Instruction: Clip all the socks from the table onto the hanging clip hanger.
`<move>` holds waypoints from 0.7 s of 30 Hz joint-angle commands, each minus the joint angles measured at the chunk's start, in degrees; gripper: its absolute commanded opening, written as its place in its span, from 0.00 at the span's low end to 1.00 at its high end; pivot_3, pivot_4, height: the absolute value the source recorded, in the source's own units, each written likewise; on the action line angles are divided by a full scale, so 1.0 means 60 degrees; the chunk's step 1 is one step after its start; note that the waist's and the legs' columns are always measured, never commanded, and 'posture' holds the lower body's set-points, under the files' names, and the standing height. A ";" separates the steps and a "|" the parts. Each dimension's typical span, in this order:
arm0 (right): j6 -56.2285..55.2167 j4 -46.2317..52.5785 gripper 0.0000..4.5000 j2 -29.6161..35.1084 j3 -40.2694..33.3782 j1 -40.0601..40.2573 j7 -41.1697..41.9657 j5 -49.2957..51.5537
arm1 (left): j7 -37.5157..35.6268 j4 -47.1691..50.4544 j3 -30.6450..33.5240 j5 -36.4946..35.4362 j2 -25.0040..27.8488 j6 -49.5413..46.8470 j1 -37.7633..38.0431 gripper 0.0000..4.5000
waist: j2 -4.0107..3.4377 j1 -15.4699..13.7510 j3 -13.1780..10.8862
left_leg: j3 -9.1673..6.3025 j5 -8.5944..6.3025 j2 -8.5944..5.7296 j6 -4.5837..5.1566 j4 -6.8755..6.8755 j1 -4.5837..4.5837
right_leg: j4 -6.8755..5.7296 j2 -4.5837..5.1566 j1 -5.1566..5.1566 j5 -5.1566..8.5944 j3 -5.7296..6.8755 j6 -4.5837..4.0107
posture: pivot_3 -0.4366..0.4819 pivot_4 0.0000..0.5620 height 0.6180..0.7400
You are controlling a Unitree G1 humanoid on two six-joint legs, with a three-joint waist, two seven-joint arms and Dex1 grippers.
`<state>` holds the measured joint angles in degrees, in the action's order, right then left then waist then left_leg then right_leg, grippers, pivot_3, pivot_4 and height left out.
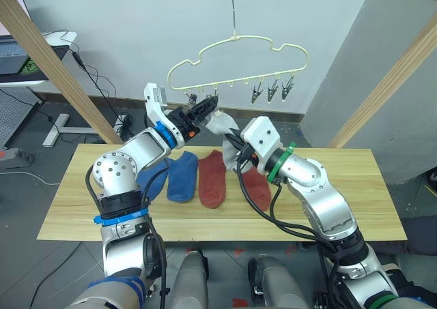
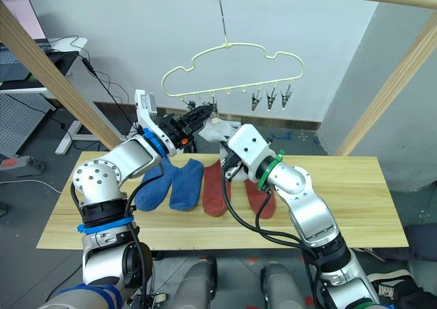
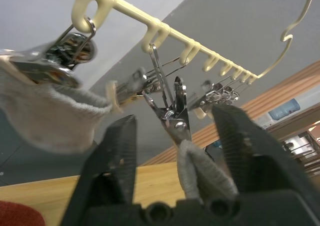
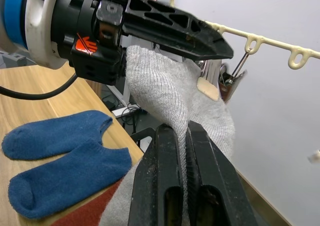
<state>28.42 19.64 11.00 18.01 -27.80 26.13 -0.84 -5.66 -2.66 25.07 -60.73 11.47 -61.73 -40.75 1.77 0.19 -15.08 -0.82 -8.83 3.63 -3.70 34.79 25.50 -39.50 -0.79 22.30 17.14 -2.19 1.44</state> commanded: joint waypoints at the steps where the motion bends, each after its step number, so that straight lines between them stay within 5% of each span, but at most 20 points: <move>1: 0.0077 0.0110 0.00 -0.0185 -0.0154 0.0005 0.0028 0.0323 | -0.0330 0.0891 -0.0458 0.0301 0.0438 0.0218 0.0335 0.89 | 0.0000 0.0014 0.0000 | 0.0000 0.0002 0.0001 -0.0003 0.0000 0.0000 | 0.0000 0.0000 0.0000 -0.0001 -0.0001 -0.0002 | 0.51 0.36 1.00; 3: 0.0297 0.0063 0.05 -0.0300 -0.0234 0.0114 0.0097 0.0560 | -0.0515 0.1385 -0.0913 0.0857 0.0829 0.0458 0.0740 1.00 | 0.0000 0.0027 0.0000 | 0.0000 0.0013 0.0003 -0.0024 -0.0004 0.0000 | -0.0003 -0.0001 0.0003 -0.0004 -0.0003 -0.0007 | 0.51 0.36 1.00; 5: 0.0699 0.0087 0.15 -0.0461 -0.0482 0.0273 0.0122 0.1009 | -0.0989 0.1946 -0.1535 0.1474 0.1381 0.0786 0.1146 1.00 | 0.0002 0.0025 0.0001 | -0.0004 0.0018 0.0004 -0.0032 -0.0007 0.0000 | 0.0000 0.0000 0.0004 -0.0007 -0.0004 -0.0012 | 0.51 0.36 1.00; 11: 0.1069 0.0444 0.63 0.0235 -0.0808 0.0900 0.0589 0.1464 | -0.1818 0.3036 -0.2871 0.3301 0.2407 0.2198 0.1858 1.00 | 0.0004 -0.0060 0.0003 | -0.0008 0.0006 -0.0004 -0.0011 -0.0011 0.0004 | 0.0006 0.0010 0.0003 -0.0013 -0.0006 -0.0024 | 0.52 0.37 1.00; 15: 0.1186 0.0810 0.94 0.0747 -0.1270 0.1401 0.0671 0.1749 | -0.1884 0.3276 -0.3327 0.4118 0.2231 0.3081 0.2123 1.00 | 0.0004 -0.0055 0.0003 | 0.0003 0.0005 -0.0007 -0.0006 -0.0010 0.0009 | 0.0027 0.0014 0.0000 -0.0003 -0.0007 -0.0006 | 0.52 0.37 1.00; 21: 0.1493 0.1029 0.99 0.1053 -0.2764 0.1124 0.0705 0.2789 | -0.1934 0.2884 -0.4284 0.5893 0.1747 0.4937 0.2129 1.00 | 0.0004 -0.0021 0.0003 | -0.0002 0.0005 0.0002 -0.0004 -0.0010 0.0014 | 0.0026 -0.0001 0.0005 -0.0001 -0.0014 -0.0003 | 0.51 0.39 1.00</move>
<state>37.26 22.47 17.24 4.14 -19.80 29.97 13.10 -17.08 13.81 0.36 -28.28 22.26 -35.98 -27.50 1.80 0.07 -15.06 -0.82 -8.80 3.64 -3.72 34.73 25.58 -39.34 -0.80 22.33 17.13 -2.28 1.42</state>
